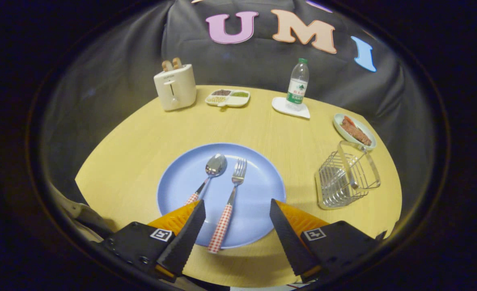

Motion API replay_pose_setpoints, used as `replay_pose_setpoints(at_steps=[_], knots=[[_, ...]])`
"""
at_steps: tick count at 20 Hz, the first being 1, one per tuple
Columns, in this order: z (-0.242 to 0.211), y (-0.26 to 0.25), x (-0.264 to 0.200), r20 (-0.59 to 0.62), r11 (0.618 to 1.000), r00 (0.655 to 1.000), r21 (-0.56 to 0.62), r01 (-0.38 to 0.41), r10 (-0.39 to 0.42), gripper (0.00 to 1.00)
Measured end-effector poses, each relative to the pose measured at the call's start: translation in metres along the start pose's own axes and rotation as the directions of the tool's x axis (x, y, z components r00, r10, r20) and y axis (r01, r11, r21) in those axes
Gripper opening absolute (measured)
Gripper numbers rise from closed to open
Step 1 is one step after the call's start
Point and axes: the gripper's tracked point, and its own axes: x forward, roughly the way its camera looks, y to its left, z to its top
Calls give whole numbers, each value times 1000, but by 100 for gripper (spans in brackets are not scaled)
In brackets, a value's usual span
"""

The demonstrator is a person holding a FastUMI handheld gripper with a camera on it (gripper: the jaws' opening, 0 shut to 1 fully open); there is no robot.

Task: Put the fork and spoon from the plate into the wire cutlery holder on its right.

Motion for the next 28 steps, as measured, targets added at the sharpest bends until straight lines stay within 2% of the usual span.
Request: replay_pose_setpoints(at_steps=[7, 14, 16, 17, 19, 21, 28], knots=[[-24, 9, 13, -84, 999, 996, -12, -30, 29, 63], [-28, 4, 18, -112, 1000, 994, -9, 4, -5, 26], [-26, -3, 19, -113, 1000, 993, -2, 25, -25, 25], [-29, -1, 21, -118, 1000, 993, 7, 15, -14, 17], [-28, -3, 17, -124, 1000, 992, 15, 16, -14, 15], [-22, -13, 14, -101, 998, 994, 27, 52, -49, 12], [-12, -25, -6, -135, 999, 991, 43, -17, 23, 9]])
